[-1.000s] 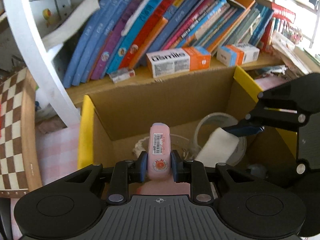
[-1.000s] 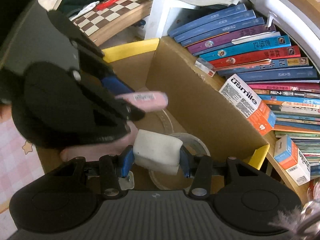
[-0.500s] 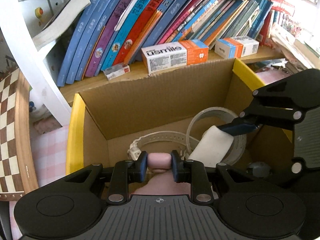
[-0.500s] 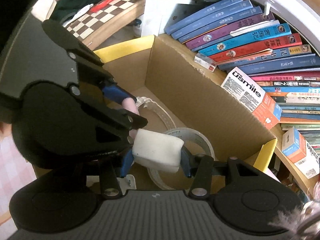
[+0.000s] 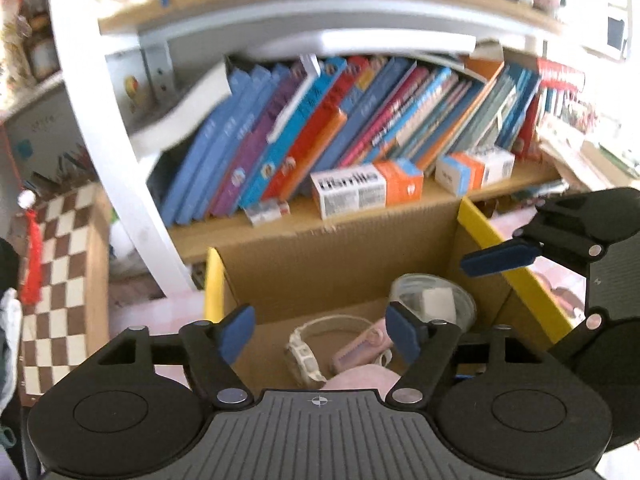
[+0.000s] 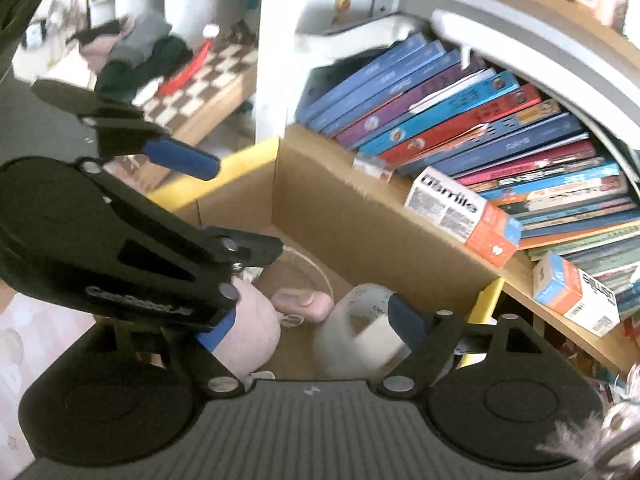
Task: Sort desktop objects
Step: 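Open both tools to drop the white block and pink stick into the box, then withdraw both tools from the box back over the desk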
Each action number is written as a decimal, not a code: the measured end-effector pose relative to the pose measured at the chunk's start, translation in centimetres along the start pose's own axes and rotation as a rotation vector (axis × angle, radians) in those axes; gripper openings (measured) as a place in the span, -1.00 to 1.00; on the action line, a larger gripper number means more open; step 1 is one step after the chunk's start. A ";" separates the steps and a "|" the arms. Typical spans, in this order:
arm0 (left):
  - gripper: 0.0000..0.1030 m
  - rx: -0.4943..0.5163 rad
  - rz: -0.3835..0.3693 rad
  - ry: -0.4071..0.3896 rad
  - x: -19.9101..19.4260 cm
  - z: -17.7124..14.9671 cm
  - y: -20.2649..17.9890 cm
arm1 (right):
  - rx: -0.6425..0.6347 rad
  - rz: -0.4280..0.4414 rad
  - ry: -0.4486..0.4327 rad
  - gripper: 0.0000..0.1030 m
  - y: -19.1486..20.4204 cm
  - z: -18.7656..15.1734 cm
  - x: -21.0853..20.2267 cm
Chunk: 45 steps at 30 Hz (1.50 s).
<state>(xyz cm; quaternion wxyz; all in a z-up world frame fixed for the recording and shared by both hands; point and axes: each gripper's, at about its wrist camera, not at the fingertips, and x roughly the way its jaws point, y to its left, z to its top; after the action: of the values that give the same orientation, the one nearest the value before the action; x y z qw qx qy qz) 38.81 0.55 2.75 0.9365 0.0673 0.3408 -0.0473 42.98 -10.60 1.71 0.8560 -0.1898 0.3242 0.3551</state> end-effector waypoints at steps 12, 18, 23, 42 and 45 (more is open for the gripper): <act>0.68 -0.039 0.019 -0.172 -7.4 -1.7 0.0 | 0.101 -0.080 -0.135 0.76 1.7 -1.1 -6.3; 0.78 -0.032 0.028 -0.229 -11.4 -3.2 -0.2 | 0.114 -0.115 -0.195 0.79 4.2 -2.3 -9.8; 0.83 -0.020 0.034 -0.248 -14.5 -5.3 -0.3 | 0.136 -0.131 -0.203 0.89 6.6 -4.1 -12.3; 0.91 -0.061 0.078 -0.174 -23.3 -16.3 -0.8 | 0.271 -0.266 -0.200 0.92 15.0 -13.7 -20.6; 0.91 -0.059 0.079 -0.163 -24.0 -17.6 -1.3 | 0.317 -0.305 -0.197 0.92 15.8 -15.4 -21.3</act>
<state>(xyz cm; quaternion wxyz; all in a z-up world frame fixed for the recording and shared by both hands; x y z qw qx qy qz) 9.20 3.06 4.70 0.9639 0.0492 0.2618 -0.0056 13.50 -18.81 3.86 0.9463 -0.0644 0.2585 0.1832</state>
